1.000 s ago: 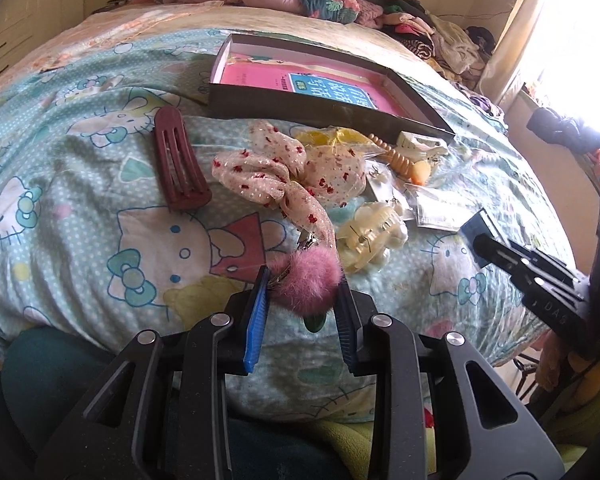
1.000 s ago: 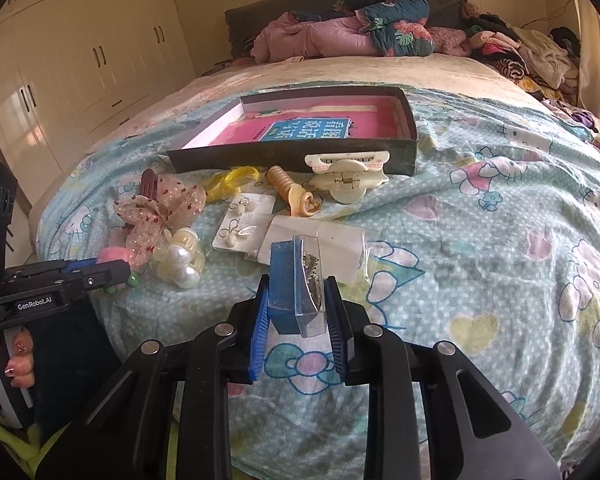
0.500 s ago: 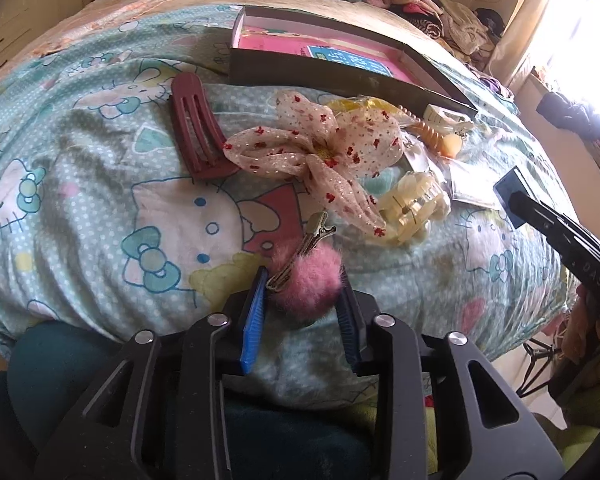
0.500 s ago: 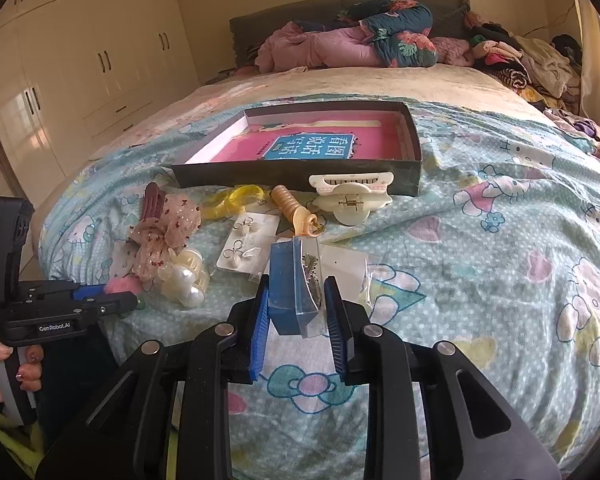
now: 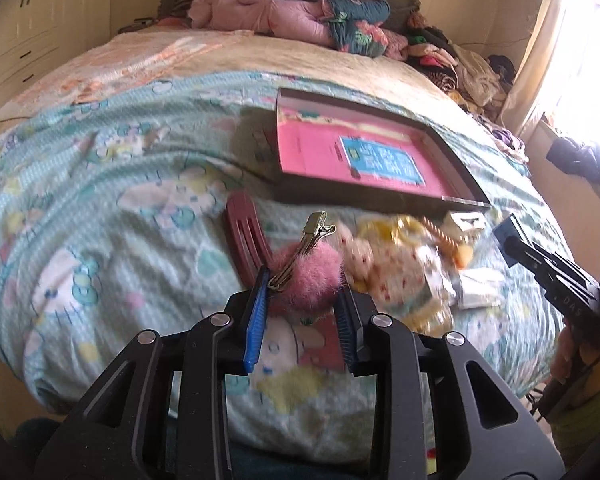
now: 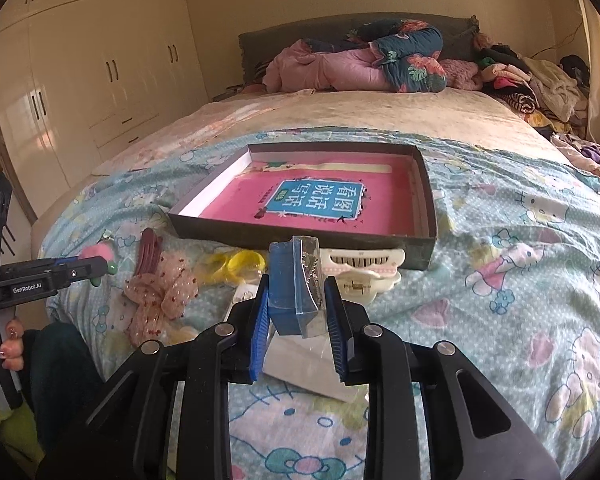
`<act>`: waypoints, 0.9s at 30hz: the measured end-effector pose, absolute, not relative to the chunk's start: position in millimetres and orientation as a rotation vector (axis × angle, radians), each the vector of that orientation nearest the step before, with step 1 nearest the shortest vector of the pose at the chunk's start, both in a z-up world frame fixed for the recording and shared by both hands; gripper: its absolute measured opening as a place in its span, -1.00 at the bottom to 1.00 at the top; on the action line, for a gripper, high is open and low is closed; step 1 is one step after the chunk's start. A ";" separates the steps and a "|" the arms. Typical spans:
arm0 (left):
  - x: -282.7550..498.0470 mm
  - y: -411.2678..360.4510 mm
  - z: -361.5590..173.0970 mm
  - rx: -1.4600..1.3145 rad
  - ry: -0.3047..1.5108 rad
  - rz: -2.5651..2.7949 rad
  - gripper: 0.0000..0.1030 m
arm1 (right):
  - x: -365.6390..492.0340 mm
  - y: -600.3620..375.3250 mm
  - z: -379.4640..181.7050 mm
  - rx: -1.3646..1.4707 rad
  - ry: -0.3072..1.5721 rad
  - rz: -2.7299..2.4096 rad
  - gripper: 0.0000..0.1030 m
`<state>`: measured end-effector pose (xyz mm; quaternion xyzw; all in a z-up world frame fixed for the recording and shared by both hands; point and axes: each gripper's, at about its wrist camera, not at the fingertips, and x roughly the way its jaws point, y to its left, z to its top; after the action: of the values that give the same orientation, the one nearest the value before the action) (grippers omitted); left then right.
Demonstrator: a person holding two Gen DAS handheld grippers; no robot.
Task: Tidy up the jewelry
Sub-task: 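Carry the blue box with the right tool while the left tool carries the pom-pom clip into the pink box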
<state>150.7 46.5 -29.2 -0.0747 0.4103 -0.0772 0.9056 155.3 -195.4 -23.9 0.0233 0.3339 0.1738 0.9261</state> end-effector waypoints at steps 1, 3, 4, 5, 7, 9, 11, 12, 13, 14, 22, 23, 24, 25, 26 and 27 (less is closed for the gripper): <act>156.5 45.4 -26.7 -0.157 0.841 -0.160 -0.56 | 160.2 -194.3 -22.9 0.040 0.681 0.352 -0.51; 168.2 42.2 -21.5 -0.150 0.830 -0.158 -0.56 | 170.5 -193.0 -20.6 0.031 0.676 0.342 -0.51; 173.7 39.6 -19.7 -0.148 0.825 -0.159 -0.56 | 176.6 -193.0 -20.3 0.027 0.678 0.337 -0.51; 178.4 39.3 -19.1 -0.147 0.821 -0.162 -0.56 | 182.4 -193.7 -19.7 0.026 0.682 0.330 -0.51; 190.8 33.7 -16.9 -0.141 0.813 -0.169 -0.56 | 196.2 -194.8 -19.5 0.026 0.697 0.325 -0.51; 203.7 28.0 -16.0 -0.141 0.812 -0.177 -0.56 | 208.6 -196.9 -20.8 0.027 0.709 0.310 -0.51; 217.0 21.1 -17.5 -0.142 0.812 -0.187 -0.56 | 222.2 -199.0 -23.3 0.030 0.733 0.302 -0.51; 220.5 19.1 -19.0 -0.142 0.812 -0.188 -0.56 | 228.1 -200.2 -24.5 0.031 0.740 0.299 -0.51; 226.2 16.1 -20.3 -0.143 0.814 -0.195 -0.56 | 233.6 -201.6 -25.5 0.031 0.746 0.293 -0.51; 234.0 11.5 -21.8 -0.142 0.816 -0.200 -0.56 | 239.6 -203.1 -26.5 0.033 0.755 0.287 -0.51; 279.1 -16.5 -32.9 -0.117 0.845 -0.233 -0.56 | 280.5 -212.4 -37.1 0.041 0.794 0.251 -0.51; 284.0 -19.6 -34.7 -0.115 0.849 -0.233 -0.56 | 285.2 -213.5 -38.9 0.044 0.802 0.246 -0.51; 290.5 -23.8 -37.2 -0.112 0.858 -0.240 -0.56 | 290.9 -214.6 -41.4 0.048 0.812 0.243 -0.51; 292.4 -25.6 -38.6 -0.108 0.861 -0.241 -0.56 | 296.2 -215.9 -43.5 0.051 0.820 0.237 -0.51; 297.2 -28.6 -40.8 -0.102 0.866 -0.240 -0.56 | 300.9 -216.6 -45.3 0.052 0.827 0.233 -0.51; 300.2 -30.3 -42.3 -0.099 0.870 -0.244 -0.56 | 304.8 -217.1 -46.9 0.052 0.832 0.230 -0.51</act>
<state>300.2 -30.3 -42.3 -0.0478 0.4200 -0.1177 0.8986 304.8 -217.1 -46.9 0.0253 0.4034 0.1114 0.9079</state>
